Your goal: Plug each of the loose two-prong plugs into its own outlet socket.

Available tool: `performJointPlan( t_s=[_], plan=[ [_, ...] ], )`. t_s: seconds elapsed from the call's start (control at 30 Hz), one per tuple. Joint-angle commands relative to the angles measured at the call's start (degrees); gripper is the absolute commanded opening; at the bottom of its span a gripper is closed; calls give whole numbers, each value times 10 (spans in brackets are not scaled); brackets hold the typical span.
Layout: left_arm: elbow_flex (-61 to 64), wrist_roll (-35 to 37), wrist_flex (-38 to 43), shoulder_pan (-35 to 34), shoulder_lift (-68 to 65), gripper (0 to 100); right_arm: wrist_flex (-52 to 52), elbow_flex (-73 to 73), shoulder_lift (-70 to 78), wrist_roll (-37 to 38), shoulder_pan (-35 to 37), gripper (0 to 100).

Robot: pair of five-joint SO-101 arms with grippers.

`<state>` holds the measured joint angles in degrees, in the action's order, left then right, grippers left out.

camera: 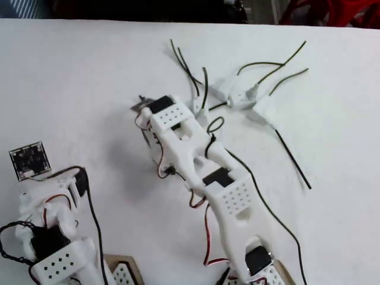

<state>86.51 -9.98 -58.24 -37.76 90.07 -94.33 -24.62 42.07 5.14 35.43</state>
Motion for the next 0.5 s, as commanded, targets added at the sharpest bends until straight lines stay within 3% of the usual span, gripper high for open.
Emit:
performJointPlan(
  t_s=[0.0, 0.47],
  plan=[
    [-20, 2, 13, -3, 7, 343, 2, -12, -37, -32, 10, 156],
    [-20, 2, 13, -3, 7, 343, -23, -15, -103, -33, 2, 156]
  ],
)
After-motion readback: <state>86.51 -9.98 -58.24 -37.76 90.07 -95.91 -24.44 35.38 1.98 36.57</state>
